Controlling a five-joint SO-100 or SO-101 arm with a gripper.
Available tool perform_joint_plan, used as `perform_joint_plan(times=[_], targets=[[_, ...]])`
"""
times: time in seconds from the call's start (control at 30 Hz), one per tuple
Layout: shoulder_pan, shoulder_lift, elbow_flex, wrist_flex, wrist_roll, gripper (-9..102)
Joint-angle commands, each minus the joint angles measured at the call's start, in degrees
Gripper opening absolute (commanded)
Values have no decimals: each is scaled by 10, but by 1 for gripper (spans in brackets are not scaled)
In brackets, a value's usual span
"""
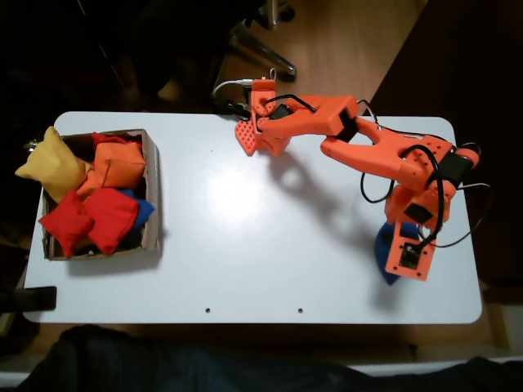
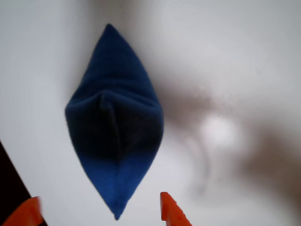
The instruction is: Grasp a bag and put it in the box.
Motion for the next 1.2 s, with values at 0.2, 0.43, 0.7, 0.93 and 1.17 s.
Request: perform_joint_plan(times=[0.2, 0.43, 0.7, 0.93, 1.17], targets=[[1, -28, -25, 11, 2, 60], [4, -63, -29, 11, -7, 62], [11, -103, -51, 11, -11, 62], [13, -147, -80, 11, -5, 62], [20, -167, -98, 11, 3, 62]])
